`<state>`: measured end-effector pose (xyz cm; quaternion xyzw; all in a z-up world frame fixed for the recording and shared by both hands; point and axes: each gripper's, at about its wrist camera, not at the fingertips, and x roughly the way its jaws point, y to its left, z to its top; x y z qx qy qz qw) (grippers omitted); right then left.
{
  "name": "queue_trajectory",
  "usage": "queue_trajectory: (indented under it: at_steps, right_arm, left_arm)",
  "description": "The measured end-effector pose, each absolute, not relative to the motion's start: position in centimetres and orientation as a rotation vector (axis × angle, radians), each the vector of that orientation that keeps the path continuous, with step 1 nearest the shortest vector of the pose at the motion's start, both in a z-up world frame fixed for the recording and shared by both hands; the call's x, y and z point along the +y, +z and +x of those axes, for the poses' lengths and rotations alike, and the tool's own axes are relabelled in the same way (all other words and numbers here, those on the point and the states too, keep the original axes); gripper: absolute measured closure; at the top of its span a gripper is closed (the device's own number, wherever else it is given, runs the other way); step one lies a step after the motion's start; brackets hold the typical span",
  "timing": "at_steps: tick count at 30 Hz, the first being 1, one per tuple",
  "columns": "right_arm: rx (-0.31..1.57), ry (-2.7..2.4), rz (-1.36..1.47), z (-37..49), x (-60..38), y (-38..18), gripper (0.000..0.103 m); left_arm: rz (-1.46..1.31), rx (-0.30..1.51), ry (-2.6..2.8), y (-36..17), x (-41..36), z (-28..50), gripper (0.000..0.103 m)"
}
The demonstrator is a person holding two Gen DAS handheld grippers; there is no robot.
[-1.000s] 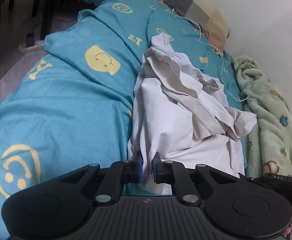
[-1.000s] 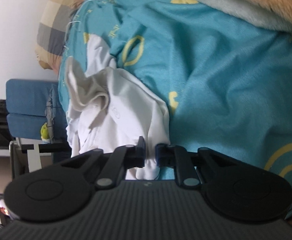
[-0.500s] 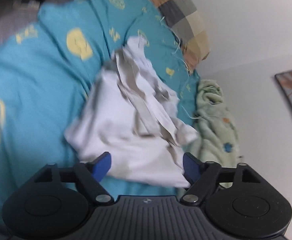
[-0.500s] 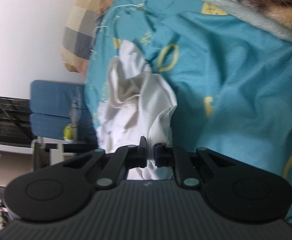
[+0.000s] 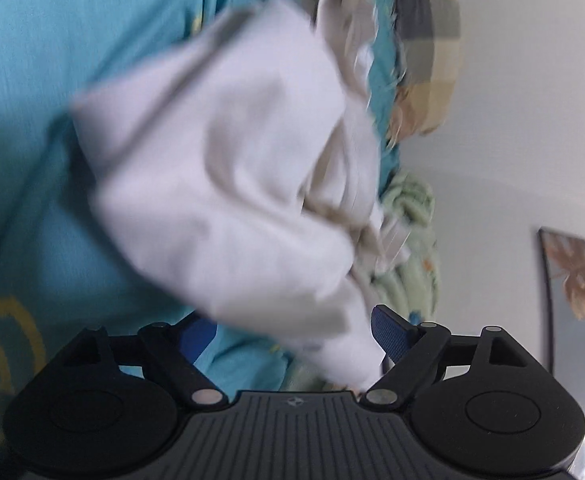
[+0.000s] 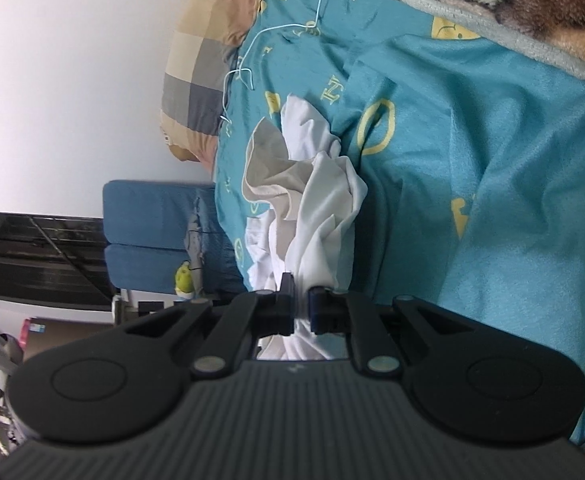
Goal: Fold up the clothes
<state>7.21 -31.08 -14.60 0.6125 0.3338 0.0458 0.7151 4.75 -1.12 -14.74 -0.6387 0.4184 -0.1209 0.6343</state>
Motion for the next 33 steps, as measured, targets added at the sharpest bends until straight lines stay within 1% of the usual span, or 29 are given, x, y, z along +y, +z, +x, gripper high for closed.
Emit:
queue_trajectory:
  at_steps: [3, 6, 8, 11, 16, 18, 19, 21, 24, 26, 28, 31, 33]
  right_arm:
    - [0.721, 0.117, 1.365, 7.1, -31.3, -14.2, 0.094]
    - [0.709, 0.126, 1.364, 6.9, -31.5, -13.9, 0.094]
    - [0.705, 0.120, 1.363, 6.7, -31.7, -13.9, 0.094]
    - [0.702, 0.106, 1.359, 6.4, -32.0, -14.0, 0.094]
    - [0.699, 0.099, 1.353, 6.3, -31.9, -13.8, 0.095]
    - [0.697, 0.095, 1.339, 6.3, -31.9, -13.7, 0.095]
    - [0.696, 0.093, 1.330, 6.2, -31.9, -13.6, 0.095]
    - [0.690, 0.086, 1.310, 6.1, -32.0, -13.5, 0.095]
    - [0.674, 0.066, 1.286, 5.7, -32.2, -13.4, 0.095]
    - [0.665, 0.069, 1.290, 5.7, -32.3, -13.4, 0.095]
    - [0.661, 0.076, 1.291, 5.7, -32.3, -13.3, 0.095]
    - [0.658, 0.083, 1.292, 5.7, -32.3, -13.3, 0.095]
    - [0.658, 0.084, 1.295, 5.7, -32.4, -13.4, 0.095]
  left_arm:
    - [-1.534, 0.860, -0.261, -15.1, 0.3, 4.6, 0.019]
    - [-1.585, 0.834, -0.248, -16.0, 0.7, 4.6, 0.025]
    - [-1.579, 0.842, -0.235, -16.5, 0.3, 4.5, 0.038]
    - [-1.600, 0.838, -0.227, -16.9, 0.0, 4.0, 0.051]
    - [-1.601, 0.815, -0.229, -16.9, -0.4, 3.5, 0.052]
    - [-1.580, 0.806, -0.228, -16.6, -0.7, 3.3, 0.054]
    - [-1.572, 0.804, -0.226, -16.5, -0.8, 3.2, 0.056]
    - [-1.559, 0.805, -0.213, -16.6, -1.1, 2.9, 0.057]
    - [-1.540, 0.854, -0.152, -17.6, -1.9, 2.2, 0.056]
    - [-1.532, 0.896, -0.113, -18.5, -2.4, 2.0, 0.050]
    - [-1.527, 0.914, -0.095, -19.1, -2.9, 2.0, 0.047]
    - [-1.534, 0.888, -0.101, -19.4, -3.5, 2.3, 0.047]
    - [-1.547, 0.859, -0.104, -19.6, -3.7, 2.4, 0.050]
